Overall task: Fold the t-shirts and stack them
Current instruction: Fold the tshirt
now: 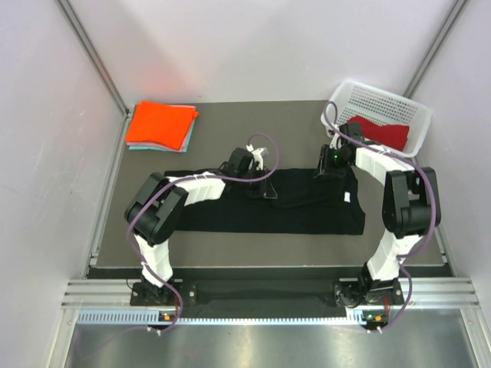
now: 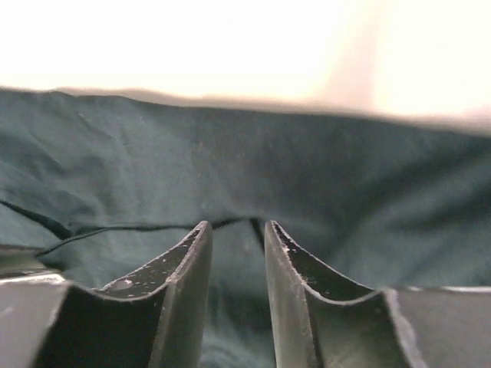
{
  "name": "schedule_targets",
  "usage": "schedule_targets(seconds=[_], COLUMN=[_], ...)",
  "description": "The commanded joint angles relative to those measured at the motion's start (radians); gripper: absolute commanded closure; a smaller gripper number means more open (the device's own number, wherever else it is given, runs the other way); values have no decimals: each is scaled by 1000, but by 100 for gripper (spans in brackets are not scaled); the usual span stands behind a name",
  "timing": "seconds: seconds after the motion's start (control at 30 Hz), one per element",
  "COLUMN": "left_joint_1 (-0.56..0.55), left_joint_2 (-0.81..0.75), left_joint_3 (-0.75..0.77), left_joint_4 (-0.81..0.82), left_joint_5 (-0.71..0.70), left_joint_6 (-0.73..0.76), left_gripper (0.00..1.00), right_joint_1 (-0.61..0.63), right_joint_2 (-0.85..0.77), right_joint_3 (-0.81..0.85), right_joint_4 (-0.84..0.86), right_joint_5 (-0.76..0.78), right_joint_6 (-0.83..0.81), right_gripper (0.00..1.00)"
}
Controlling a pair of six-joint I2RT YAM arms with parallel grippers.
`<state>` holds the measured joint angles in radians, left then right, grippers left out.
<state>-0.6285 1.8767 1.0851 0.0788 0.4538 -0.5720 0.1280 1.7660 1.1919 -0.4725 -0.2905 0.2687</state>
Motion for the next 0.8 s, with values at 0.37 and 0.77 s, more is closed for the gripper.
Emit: schedule_targets(seconds=[0.37, 0.77], left_joint_1=[-2, -2], left_joint_2=[9, 16], left_joint_3=[19, 38], left_joint_4=[-7, -11], left_joint_5=[28, 5], left_joint_6=[24, 20], left_gripper=[100, 100], right_joint_1=[-1, -1], right_joint_2=[121, 73], right_joint_3=[66, 22], right_joint_4=[-25, 41], right_joint_5=[-183, -170], right_joint_6=[-194, -195], right_gripper=[64, 100])
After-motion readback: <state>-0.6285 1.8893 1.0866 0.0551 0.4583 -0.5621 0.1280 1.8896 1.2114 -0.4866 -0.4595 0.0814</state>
